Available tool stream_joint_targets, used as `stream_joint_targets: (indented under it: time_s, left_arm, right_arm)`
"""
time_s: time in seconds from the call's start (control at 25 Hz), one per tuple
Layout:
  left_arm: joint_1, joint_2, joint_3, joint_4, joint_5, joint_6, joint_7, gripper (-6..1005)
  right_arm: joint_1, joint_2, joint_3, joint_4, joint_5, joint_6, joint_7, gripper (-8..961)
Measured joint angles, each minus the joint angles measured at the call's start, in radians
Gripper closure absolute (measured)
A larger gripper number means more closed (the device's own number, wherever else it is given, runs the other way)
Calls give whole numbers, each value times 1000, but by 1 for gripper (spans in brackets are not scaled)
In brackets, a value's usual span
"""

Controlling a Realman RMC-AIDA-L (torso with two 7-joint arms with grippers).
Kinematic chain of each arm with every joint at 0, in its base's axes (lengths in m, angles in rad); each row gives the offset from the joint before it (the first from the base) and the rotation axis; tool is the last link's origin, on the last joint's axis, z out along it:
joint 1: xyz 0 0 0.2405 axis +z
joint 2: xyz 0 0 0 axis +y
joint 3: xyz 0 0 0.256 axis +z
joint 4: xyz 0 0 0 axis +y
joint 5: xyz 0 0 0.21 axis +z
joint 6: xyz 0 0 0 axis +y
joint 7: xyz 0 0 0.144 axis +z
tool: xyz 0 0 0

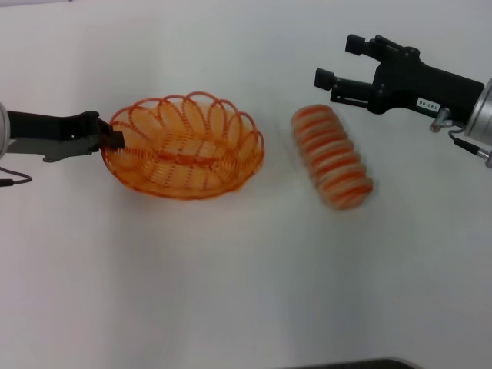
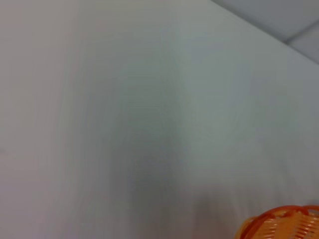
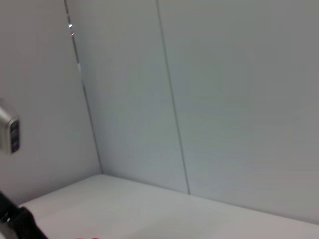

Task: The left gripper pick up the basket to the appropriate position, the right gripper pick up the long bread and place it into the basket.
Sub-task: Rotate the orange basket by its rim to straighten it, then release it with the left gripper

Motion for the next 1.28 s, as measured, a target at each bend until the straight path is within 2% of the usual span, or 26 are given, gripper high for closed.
stream_joint_targets:
  time_s: [0.44,0.6,1.28]
  left_arm:
    - [113,0,115,-5,-128,-142,-3,917]
    - [147,0,132,-6,-162,-183,-2,916]
    - [162,0,172,-34,-214,-241,4,918]
  right_arm:
    - [9,4,10,54,51,23,-50,7]
    - [10,5,10,62,66,25,-61,7]
    - [18,8,5,79,67,34,-75,7]
